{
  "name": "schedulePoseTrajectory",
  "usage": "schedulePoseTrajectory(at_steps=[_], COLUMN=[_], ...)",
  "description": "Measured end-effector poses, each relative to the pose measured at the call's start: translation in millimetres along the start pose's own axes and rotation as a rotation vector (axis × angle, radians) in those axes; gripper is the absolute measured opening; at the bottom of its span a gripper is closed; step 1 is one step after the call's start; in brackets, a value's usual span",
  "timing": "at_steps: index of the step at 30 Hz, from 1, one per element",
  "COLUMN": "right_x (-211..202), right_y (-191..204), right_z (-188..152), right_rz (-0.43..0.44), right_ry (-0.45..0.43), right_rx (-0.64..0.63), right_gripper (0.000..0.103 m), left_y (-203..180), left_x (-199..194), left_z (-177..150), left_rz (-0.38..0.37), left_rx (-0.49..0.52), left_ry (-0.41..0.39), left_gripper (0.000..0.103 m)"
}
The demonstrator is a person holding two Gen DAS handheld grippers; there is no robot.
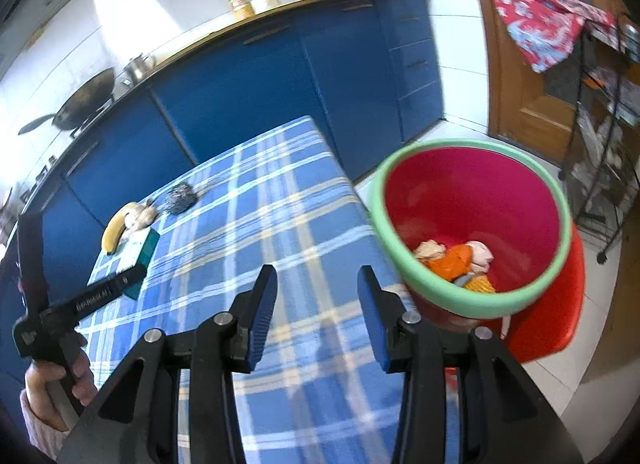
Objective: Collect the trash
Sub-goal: 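Lift the medicine box with the left gripper while the right grasps the steel wool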
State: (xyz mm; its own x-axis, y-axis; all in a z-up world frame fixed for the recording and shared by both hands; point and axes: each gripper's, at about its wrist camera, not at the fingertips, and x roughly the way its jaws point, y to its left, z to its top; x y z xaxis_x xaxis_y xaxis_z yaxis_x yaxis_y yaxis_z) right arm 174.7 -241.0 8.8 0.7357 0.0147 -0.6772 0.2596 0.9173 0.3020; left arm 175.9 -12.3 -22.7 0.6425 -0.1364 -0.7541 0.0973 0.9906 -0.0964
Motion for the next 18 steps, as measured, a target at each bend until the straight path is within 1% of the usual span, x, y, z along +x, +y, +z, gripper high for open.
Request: schedulePoseTrajectory(at_steps=[3, 9, 14, 18], right_x=[7.4, 35.5, 59.5, 79.1], right_y=[17.8, 58.8, 91.1, 118.4], right_z=[2.7, 9.6, 19.2, 29.5], right_rz=[0.023, 0.087, 0.122, 0.160], right_ry=[0.003, 0.035, 0.051, 0.066], right_rx=[-0.036, -0.085, -0.126, -0.166], right_gripper=[0.048, 0.048, 0.049, 0.049], left_y=[17.3, 53.5, 77.8, 92.8], left_x=[-5.0, -4.8, -1.7, 5.6], left_z=[8.4, 22.6, 33.9, 41.9], left_rz=[0.038, 0.091, 0.143, 0.173], left_rx=[-0.036, -0.120, -0.161, -0.196], left_ry=[-0.027, -0.046, -0.071, -0.074], left_gripper=[0.053, 0.053, 0.053, 0.053])
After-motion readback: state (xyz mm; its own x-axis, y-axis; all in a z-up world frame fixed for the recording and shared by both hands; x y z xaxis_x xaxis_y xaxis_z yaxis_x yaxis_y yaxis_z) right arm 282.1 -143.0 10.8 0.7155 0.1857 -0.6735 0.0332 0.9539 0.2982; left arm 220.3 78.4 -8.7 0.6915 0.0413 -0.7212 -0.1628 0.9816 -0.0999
